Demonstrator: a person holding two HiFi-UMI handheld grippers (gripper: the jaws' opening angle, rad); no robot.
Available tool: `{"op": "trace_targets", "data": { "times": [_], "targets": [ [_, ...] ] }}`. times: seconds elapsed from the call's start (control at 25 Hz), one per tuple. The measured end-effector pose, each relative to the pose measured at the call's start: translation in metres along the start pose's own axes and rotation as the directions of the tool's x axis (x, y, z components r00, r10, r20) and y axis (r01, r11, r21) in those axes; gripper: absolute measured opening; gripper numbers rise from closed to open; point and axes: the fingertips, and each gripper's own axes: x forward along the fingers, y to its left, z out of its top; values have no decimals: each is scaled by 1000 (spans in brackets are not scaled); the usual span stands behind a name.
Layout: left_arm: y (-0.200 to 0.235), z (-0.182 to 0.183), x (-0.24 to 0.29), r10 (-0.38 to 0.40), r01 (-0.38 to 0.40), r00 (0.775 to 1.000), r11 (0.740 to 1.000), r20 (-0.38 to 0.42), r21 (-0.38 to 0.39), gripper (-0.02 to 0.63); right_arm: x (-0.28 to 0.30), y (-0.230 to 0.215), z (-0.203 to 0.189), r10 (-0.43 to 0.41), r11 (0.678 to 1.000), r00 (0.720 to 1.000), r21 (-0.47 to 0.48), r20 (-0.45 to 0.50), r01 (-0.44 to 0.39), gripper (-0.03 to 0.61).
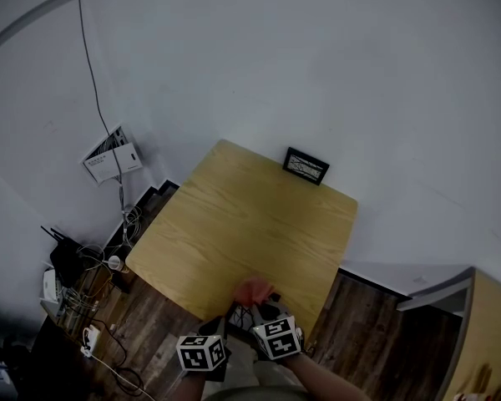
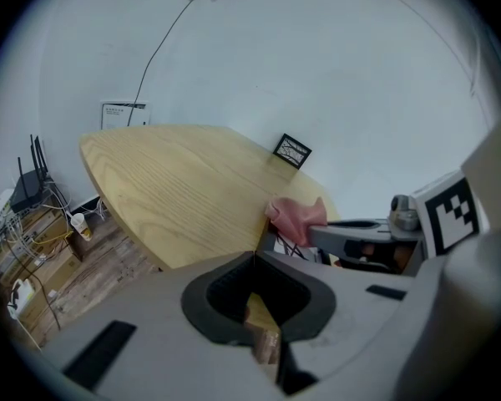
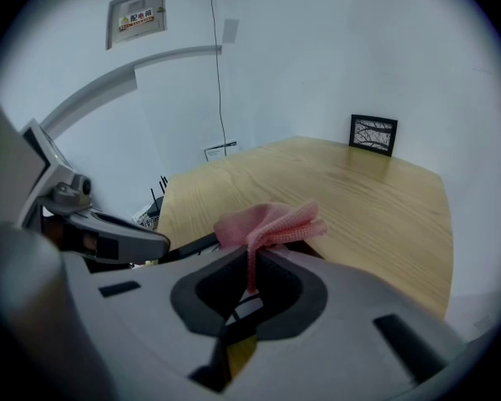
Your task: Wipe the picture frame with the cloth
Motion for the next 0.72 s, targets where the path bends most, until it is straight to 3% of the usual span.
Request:
{"op": "trace_targets", "data": {
  "times": [0.72],
  "targets": [
    [1, 0, -1, 4, -4, 1000, 1000, 17, -13, 5, -34, -18, -27, -67, 997, 998, 24, -11, 68, 11]
  ]
}}
